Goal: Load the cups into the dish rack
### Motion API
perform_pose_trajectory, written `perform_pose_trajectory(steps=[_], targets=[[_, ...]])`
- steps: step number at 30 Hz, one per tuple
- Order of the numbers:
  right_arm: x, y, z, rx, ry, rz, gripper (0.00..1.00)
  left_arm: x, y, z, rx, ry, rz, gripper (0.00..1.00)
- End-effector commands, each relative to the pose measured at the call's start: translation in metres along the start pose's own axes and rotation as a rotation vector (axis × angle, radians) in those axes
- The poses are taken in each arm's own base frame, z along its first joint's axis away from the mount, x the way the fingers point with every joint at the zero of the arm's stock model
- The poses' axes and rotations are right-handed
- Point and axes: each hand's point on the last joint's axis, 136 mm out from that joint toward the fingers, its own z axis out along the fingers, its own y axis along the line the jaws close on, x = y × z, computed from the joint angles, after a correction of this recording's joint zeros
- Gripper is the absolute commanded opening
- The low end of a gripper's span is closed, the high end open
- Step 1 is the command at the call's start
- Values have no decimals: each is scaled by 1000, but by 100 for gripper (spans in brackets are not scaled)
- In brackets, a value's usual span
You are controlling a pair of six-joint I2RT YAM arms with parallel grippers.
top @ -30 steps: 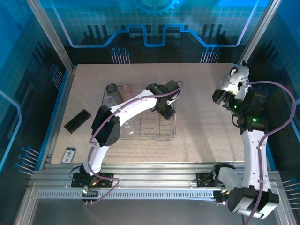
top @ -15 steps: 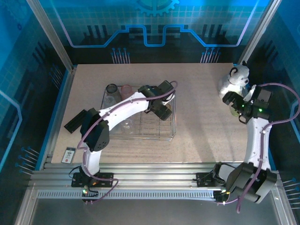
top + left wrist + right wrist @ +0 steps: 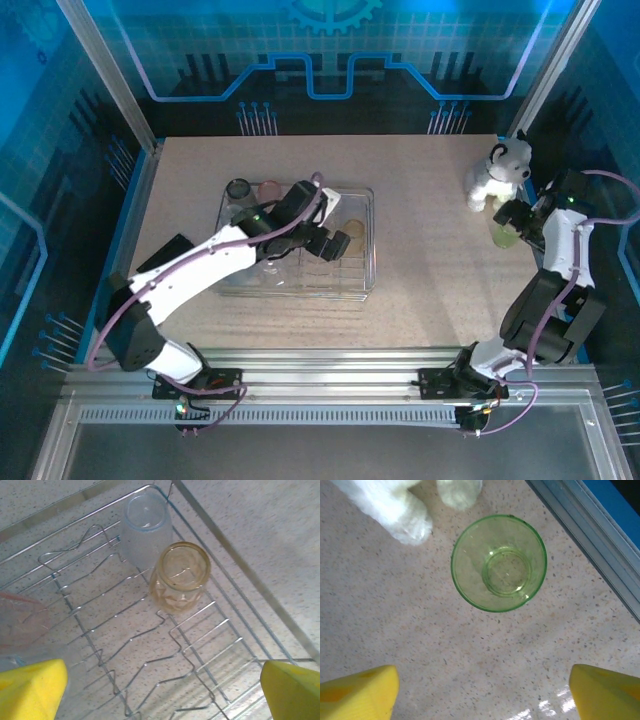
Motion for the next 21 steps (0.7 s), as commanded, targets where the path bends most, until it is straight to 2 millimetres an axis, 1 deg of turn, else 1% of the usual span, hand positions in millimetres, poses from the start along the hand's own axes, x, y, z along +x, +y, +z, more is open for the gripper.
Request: perform_pose_trajectory(steps=[1, 2, 4, 6, 10, 15, 17, 21], targets=[[7, -1, 4, 54, 66, -51, 85, -11, -14, -6, 124, -105, -68, 99], [11, 9, 8, 57, 74, -90, 85, -11, -15, -8, 143, -118, -70, 99], [13, 14, 11, 69, 57, -120, 84, -10, -17, -10, 166, -131, -57, 99], [11, 16, 14, 72, 39, -132, 84, -9, -17, -11, 175, -127, -43, 99], [4, 27, 27, -9, -49, -160, 81, -6, -17, -11, 181, -120, -20, 99], [-10, 26, 32, 12, -119, -201, 80, -3, -16, -12, 186, -122, -25, 99], [-16, 28, 34, 4, -137, -218, 80, -2, -15, -12, 188, -127, -34, 99], [-26, 32, 35, 1, -186, -245, 80, 2, -11, -5, 169, -109, -52, 99]])
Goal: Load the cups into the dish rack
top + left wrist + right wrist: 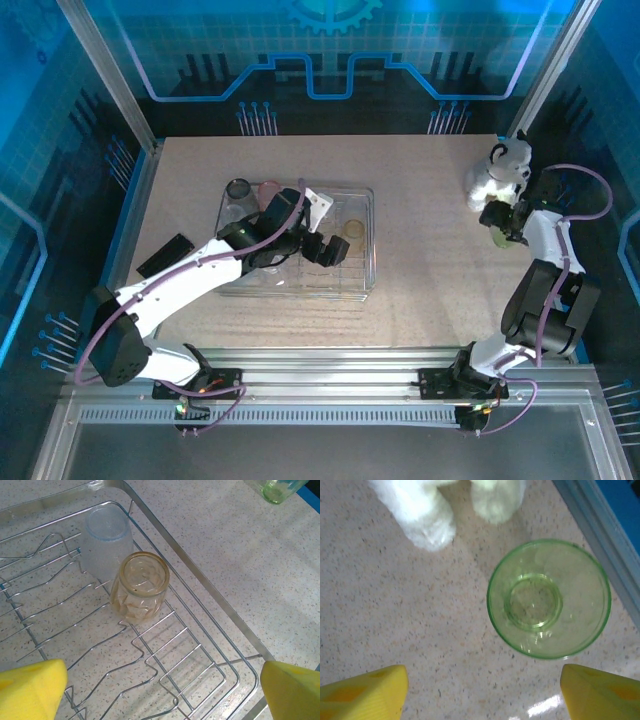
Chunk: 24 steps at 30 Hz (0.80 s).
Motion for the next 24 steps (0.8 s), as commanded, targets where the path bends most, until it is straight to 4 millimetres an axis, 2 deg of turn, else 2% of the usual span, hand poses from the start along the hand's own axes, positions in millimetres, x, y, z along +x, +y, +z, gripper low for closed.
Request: perform_pose_trajectory(steps=[1, 7, 11, 17, 24], targets=[[-21, 3, -1, 5, -95, -59, 80, -1, 2, -1, 10, -13, -5, 99], [-20, 0, 15, 31, -73, -96, 79, -1, 1, 4, 22, -11, -11, 99], [-22, -4, 24, 55, -68, -92, 77, -3, 8, 4, -13, -24, -18, 99], [-23, 3, 34, 85, -51, -135, 74, -4, 13, 4, -15, -36, -38, 99], [-18, -3, 49, 166, -22, -172, 67, 1, 13, 7, -8, -20, -39, 99]])
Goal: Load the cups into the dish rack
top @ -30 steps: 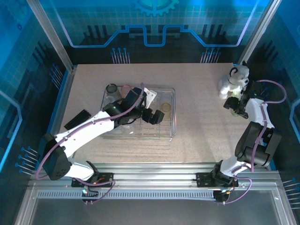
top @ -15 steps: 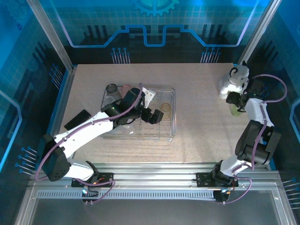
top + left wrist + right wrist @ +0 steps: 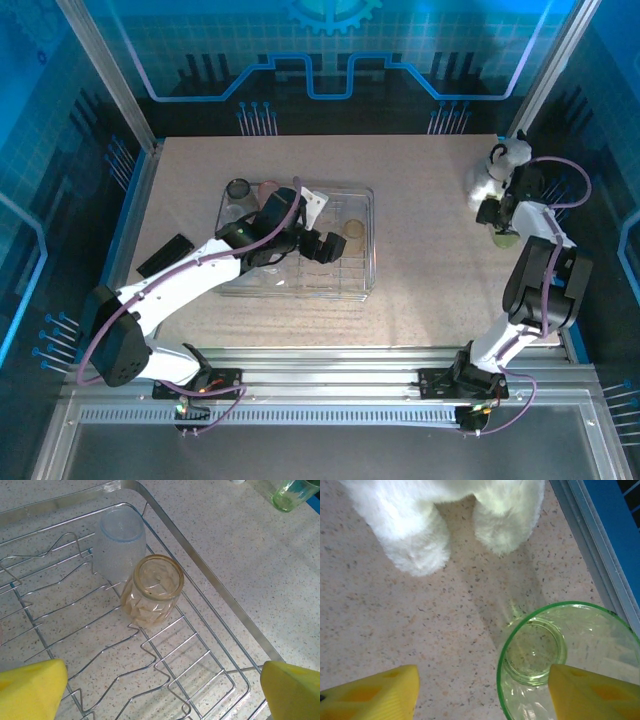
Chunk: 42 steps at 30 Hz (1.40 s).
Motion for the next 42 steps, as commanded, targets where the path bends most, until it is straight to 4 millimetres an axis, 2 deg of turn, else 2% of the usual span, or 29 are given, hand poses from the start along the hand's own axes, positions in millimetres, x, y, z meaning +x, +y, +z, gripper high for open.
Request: perform_pose_trajectory(steps=[1, 5, 11, 20, 22, 27, 34, 40, 42], targets=[[-4, -8, 6, 81, -19, -40, 66, 1, 2, 3, 4, 1, -11, 99], [5, -15, 17, 122, 12, -54, 60, 6, 3, 5, 0, 20, -13, 99], [5, -15, 19, 134, -6, -68, 47, 8, 4, 11, 5, 27, -16, 99], [3, -20, 8, 191, -45, -83, 13, 13, 1, 22, 36, 40, -60, 99], [6, -20, 4, 194, -54, -79, 0, 13, -2, 21, 54, 35, -79, 99], [7, -17, -16, 191, -103, -42, 0, 10, -8, 13, 91, 13, -114, 99], [4, 9, -61, 82, -206, 4, 0, 6, -15, -9, 135, -36, -154, 99], [8, 51, -105, -159, -309, 75, 0, 0, -21, -34, 201, -121, -212, 99], [18, 67, -115, -240, -333, 121, 0, -2, -22, -41, 222, -152, -247, 99]])
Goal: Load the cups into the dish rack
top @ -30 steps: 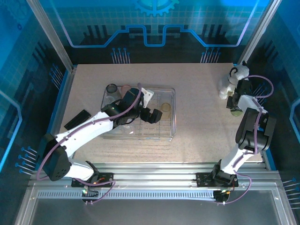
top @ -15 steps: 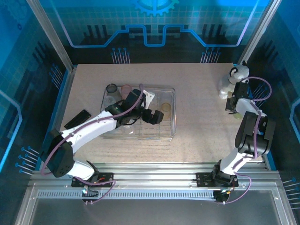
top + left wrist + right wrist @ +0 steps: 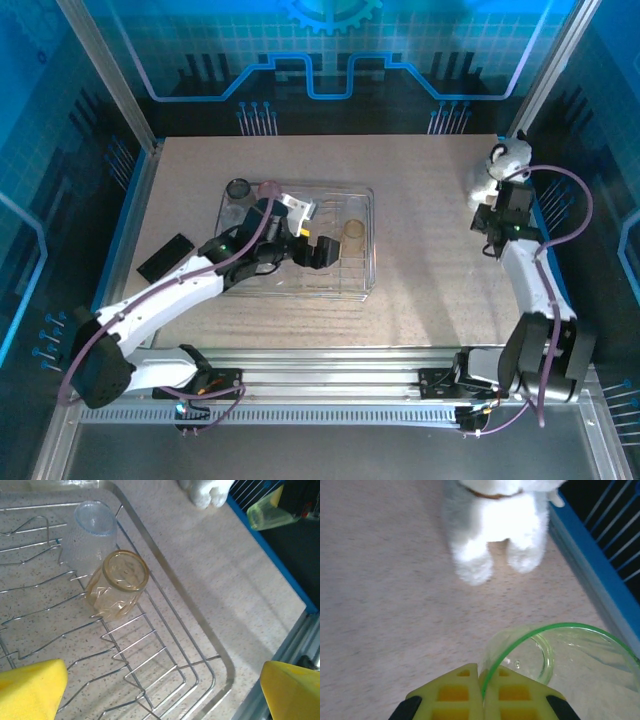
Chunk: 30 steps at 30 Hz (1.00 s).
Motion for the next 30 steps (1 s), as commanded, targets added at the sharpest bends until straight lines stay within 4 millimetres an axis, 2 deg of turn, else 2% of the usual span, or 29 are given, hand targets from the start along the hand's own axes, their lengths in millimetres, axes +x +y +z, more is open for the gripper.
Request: perform_pose_trajectory(steps=[1, 6, 10, 15, 17, 20, 23, 26, 30], targets=[[3, 37, -19, -171, -50, 118, 0, -11, -11, -13, 78, -73, -71, 99], [8, 85, -42, -341, -43, 190, 0, -17, -22, -26, 152, -115, -129, 100], [5, 132, -64, -482, -12, 158, 0, -21, -28, -32, 188, -137, -159, 99], [-5, 213, -116, -815, 26, 81, 0, -30, -37, -40, 260, -179, -186, 99], [-3, 234, -131, -923, 74, 95, 0, -36, -44, -42, 309, -195, -189, 99], [-3, 254, -154, -1056, 112, 107, 0, -45, -50, -45, 362, -226, -210, 99], [-6, 270, -186, -1230, 129, 128, 0, -54, -50, -46, 392, -252, -239, 99], [-9, 281, -214, -1412, 159, 193, 0, -59, -50, -41, 412, -246, -252, 99], [1, 293, -236, -1534, 193, 225, 0, -61, -55, -28, 436, -194, -251, 99]])
